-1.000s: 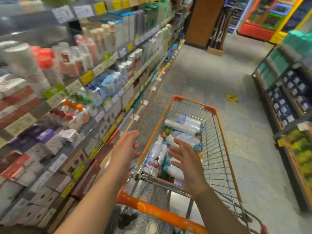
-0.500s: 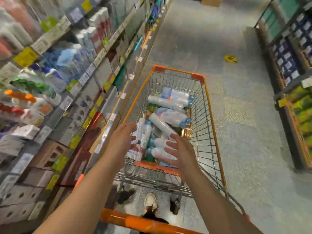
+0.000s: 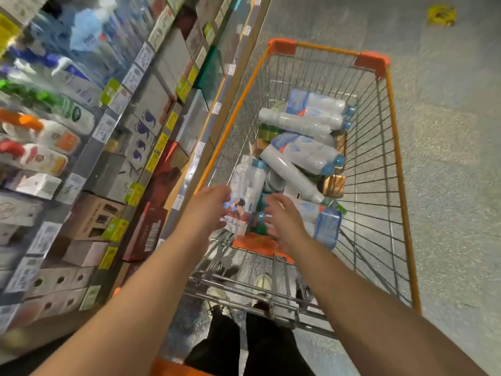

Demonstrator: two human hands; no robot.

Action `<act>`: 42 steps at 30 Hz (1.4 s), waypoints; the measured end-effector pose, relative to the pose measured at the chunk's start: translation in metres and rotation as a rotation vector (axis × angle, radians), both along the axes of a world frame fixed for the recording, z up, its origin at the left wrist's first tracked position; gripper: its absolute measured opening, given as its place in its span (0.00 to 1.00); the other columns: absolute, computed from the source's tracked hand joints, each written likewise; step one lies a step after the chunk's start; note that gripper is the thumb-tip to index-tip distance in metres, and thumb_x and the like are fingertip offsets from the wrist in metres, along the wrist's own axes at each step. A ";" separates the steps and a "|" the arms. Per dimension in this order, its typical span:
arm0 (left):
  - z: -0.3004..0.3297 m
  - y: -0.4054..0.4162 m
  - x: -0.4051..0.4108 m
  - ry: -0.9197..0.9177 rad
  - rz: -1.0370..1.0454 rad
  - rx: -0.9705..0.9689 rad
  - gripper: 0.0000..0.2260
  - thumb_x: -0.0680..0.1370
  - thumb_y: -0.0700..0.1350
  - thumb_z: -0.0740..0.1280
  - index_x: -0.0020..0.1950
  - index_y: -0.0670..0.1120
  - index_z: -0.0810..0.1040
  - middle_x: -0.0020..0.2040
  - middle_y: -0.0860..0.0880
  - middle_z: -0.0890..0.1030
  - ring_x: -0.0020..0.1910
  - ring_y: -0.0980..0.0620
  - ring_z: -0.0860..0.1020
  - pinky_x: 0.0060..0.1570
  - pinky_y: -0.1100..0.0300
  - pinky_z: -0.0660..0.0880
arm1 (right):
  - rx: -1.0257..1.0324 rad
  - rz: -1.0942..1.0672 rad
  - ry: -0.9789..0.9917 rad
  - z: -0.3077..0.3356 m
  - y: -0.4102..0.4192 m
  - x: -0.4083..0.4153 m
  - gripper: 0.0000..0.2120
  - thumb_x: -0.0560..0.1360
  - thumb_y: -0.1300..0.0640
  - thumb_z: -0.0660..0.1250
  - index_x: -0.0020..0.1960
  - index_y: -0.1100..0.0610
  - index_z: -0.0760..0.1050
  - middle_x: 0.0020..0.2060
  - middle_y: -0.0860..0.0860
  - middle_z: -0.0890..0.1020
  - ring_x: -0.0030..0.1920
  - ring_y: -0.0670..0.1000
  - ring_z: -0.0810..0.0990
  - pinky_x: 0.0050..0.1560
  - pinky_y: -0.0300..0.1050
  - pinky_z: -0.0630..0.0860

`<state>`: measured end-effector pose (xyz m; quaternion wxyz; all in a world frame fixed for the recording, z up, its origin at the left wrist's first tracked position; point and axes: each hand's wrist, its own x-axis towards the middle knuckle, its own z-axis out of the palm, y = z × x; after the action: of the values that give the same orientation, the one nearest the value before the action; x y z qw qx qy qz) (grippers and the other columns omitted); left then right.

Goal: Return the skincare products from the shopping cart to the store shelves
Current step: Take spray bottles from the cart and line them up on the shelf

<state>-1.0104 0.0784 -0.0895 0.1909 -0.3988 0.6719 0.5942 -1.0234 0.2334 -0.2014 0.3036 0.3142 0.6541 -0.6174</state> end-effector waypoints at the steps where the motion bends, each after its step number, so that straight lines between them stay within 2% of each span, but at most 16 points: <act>1: -0.006 0.000 -0.003 -0.013 0.006 0.000 0.05 0.82 0.49 0.65 0.54 0.50 0.79 0.58 0.48 0.81 0.56 0.46 0.80 0.62 0.44 0.78 | 0.007 0.012 -0.003 -0.015 -0.006 -0.004 0.23 0.74 0.37 0.68 0.68 0.39 0.73 0.64 0.47 0.80 0.60 0.53 0.81 0.64 0.59 0.78; 5: -0.029 0.001 -0.010 -0.068 0.019 0.005 0.04 0.82 0.50 0.66 0.53 0.52 0.79 0.54 0.52 0.82 0.47 0.51 0.80 0.57 0.48 0.78 | -0.063 0.062 0.022 -0.057 -0.026 -0.012 0.39 0.75 0.45 0.72 0.81 0.44 0.57 0.66 0.49 0.79 0.62 0.54 0.81 0.67 0.61 0.76; 8: -0.043 0.001 -0.012 -0.105 0.013 0.018 0.07 0.82 0.50 0.66 0.55 0.50 0.80 0.51 0.50 0.82 0.43 0.50 0.78 0.52 0.50 0.77 | -0.106 0.080 0.047 -0.082 -0.040 -0.017 0.38 0.76 0.55 0.75 0.79 0.53 0.59 0.66 0.56 0.80 0.61 0.57 0.82 0.65 0.64 0.78; 9: -0.045 0.001 -0.011 -0.115 0.018 0.020 0.08 0.82 0.49 0.66 0.57 0.49 0.80 0.51 0.50 0.82 0.43 0.50 0.77 0.51 0.50 0.77 | -0.070 0.100 0.052 -0.087 -0.044 -0.021 0.36 0.75 0.55 0.75 0.78 0.54 0.61 0.65 0.57 0.80 0.60 0.59 0.82 0.64 0.64 0.79; 11: -0.050 0.001 -0.011 -0.133 0.030 0.017 0.10 0.82 0.49 0.66 0.61 0.48 0.80 0.51 0.50 0.82 0.44 0.50 0.77 0.51 0.51 0.77 | 0.013 0.166 0.027 -0.094 -0.052 -0.028 0.43 0.68 0.47 0.77 0.77 0.54 0.61 0.64 0.56 0.80 0.59 0.59 0.82 0.62 0.62 0.80; 13: -0.053 0.001 -0.012 -0.149 0.041 0.016 0.11 0.82 0.48 0.65 0.62 0.47 0.80 0.51 0.49 0.82 0.44 0.50 0.77 0.50 0.51 0.77 | 0.050 0.193 0.015 -0.102 -0.062 -0.033 0.56 0.58 0.42 0.77 0.79 0.54 0.56 0.68 0.57 0.77 0.63 0.59 0.79 0.63 0.60 0.79; 15: -0.055 0.000 -0.013 -0.162 0.056 0.015 0.12 0.82 0.47 0.65 0.64 0.45 0.79 0.50 0.48 0.81 0.43 0.50 0.77 0.50 0.51 0.76 | 0.096 0.218 0.009 -0.103 -0.074 -0.036 0.63 0.58 0.43 0.79 0.83 0.54 0.47 0.74 0.60 0.69 0.70 0.60 0.73 0.69 0.58 0.75; 18: -0.054 0.000 -0.015 -0.168 0.075 0.028 0.11 0.82 0.46 0.65 0.63 0.45 0.79 0.46 0.50 0.81 0.42 0.49 0.76 0.50 0.52 0.74 | 0.261 0.273 0.014 -0.107 -0.085 -0.037 0.57 0.71 0.52 0.79 0.83 0.57 0.41 0.76 0.63 0.61 0.74 0.63 0.66 0.76 0.54 0.67; 22: -0.048 -0.004 -0.016 -0.161 0.066 0.037 0.10 0.83 0.46 0.64 0.62 0.46 0.79 0.49 0.49 0.83 0.42 0.49 0.76 0.49 0.51 0.75 | 0.421 0.251 0.027 -0.113 -0.095 -0.038 0.37 0.73 0.45 0.77 0.73 0.61 0.66 0.68 0.61 0.69 0.65 0.63 0.75 0.68 0.55 0.75; 26: -0.042 -0.007 -0.013 -0.161 0.046 0.033 0.10 0.84 0.46 0.62 0.62 0.46 0.78 0.49 0.50 0.84 0.47 0.47 0.77 0.58 0.47 0.78 | 0.321 0.230 0.025 -0.110 -0.090 -0.039 0.24 0.77 0.51 0.73 0.66 0.62 0.72 0.62 0.59 0.78 0.58 0.62 0.80 0.60 0.52 0.79; 28: -0.038 -0.008 -0.011 -0.145 0.058 0.038 0.11 0.83 0.47 0.62 0.63 0.46 0.79 0.47 0.51 0.84 0.46 0.47 0.78 0.59 0.47 0.79 | 0.299 0.190 0.042 -0.102 -0.084 -0.037 0.23 0.78 0.49 0.72 0.65 0.62 0.73 0.58 0.58 0.81 0.57 0.61 0.82 0.55 0.50 0.80; 30: -0.031 -0.007 -0.011 -0.134 0.062 0.041 0.08 0.83 0.47 0.63 0.58 0.47 0.79 0.49 0.51 0.84 0.46 0.47 0.79 0.57 0.49 0.79 | 0.336 0.176 0.060 -0.093 -0.075 -0.035 0.25 0.76 0.44 0.72 0.64 0.61 0.77 0.57 0.58 0.83 0.57 0.61 0.83 0.57 0.51 0.80; 33: -0.017 -0.006 -0.013 -0.111 0.063 0.047 0.05 0.83 0.47 0.64 0.53 0.47 0.79 0.46 0.51 0.83 0.46 0.47 0.78 0.55 0.50 0.78 | 0.379 0.154 0.099 -0.073 -0.056 -0.032 0.25 0.74 0.45 0.75 0.63 0.60 0.78 0.56 0.58 0.84 0.57 0.60 0.83 0.55 0.50 0.79; 35: -0.007 -0.008 -0.011 -0.072 0.038 0.044 0.09 0.84 0.48 0.64 0.59 0.46 0.79 0.52 0.50 0.84 0.48 0.47 0.79 0.54 0.52 0.77 | 0.353 0.113 0.123 -0.057 -0.042 -0.030 0.23 0.72 0.47 0.76 0.61 0.59 0.79 0.54 0.56 0.85 0.54 0.59 0.83 0.52 0.51 0.80; 37: 0.004 -0.010 -0.009 -0.018 -0.004 0.024 0.12 0.84 0.49 0.63 0.63 0.45 0.78 0.58 0.49 0.83 0.52 0.47 0.82 0.59 0.50 0.78 | 0.299 0.031 0.171 -0.034 -0.033 -0.026 0.22 0.70 0.48 0.77 0.59 0.57 0.80 0.52 0.53 0.85 0.50 0.56 0.83 0.49 0.48 0.79; 42: 0.039 -0.017 0.002 0.150 0.028 0.079 0.11 0.82 0.52 0.67 0.58 0.47 0.80 0.57 0.47 0.84 0.50 0.50 0.82 0.54 0.52 0.78 | 0.208 -0.114 0.329 0.042 -0.023 -0.027 0.20 0.71 0.46 0.76 0.57 0.56 0.79 0.49 0.50 0.85 0.46 0.50 0.83 0.42 0.43 0.75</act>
<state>-1.0084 0.0612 -0.0506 0.1471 -0.3547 0.6548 0.6510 -1.0504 0.2103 -0.1596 0.1230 0.2754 0.7363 -0.6057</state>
